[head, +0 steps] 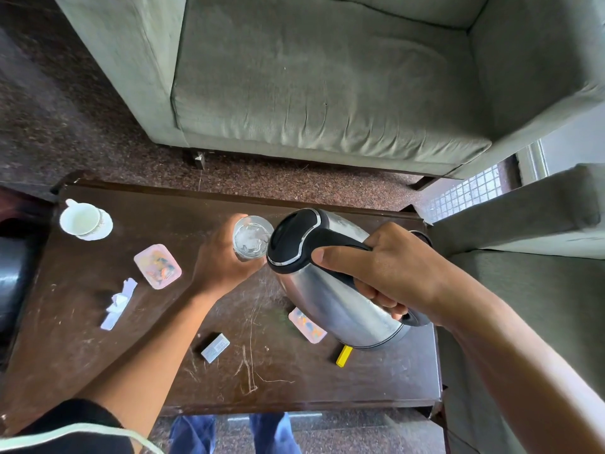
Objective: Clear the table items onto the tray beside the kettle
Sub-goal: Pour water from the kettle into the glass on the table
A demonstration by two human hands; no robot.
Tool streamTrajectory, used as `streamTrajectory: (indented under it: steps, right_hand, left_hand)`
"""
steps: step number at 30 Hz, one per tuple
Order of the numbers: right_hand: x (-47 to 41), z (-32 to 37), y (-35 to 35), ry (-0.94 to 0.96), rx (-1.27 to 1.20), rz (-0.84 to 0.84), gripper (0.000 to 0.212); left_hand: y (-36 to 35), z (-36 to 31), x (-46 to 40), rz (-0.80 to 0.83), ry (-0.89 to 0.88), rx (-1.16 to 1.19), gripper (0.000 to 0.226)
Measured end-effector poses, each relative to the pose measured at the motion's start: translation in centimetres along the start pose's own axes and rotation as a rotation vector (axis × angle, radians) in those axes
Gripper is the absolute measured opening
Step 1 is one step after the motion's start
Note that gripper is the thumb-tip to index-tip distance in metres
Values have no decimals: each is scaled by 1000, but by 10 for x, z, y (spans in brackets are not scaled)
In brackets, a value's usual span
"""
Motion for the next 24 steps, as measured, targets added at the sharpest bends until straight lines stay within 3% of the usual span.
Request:
streamTrajectory:
  steps: [24]
  right_hand:
    - [-3,-2,-4,-22,5,11,70]
  left_hand:
    - [-4,3,1,15,16,-6,83]
Point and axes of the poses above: each hand's wrist, its own x-axis away from the middle knuckle, its own y-axis out of the back of the hand, z = x × y, the point moved 2 cm from there along -x, towards the middle knuckle, and after that the axes turned 8 degrees about y, right-handed, at the moved point
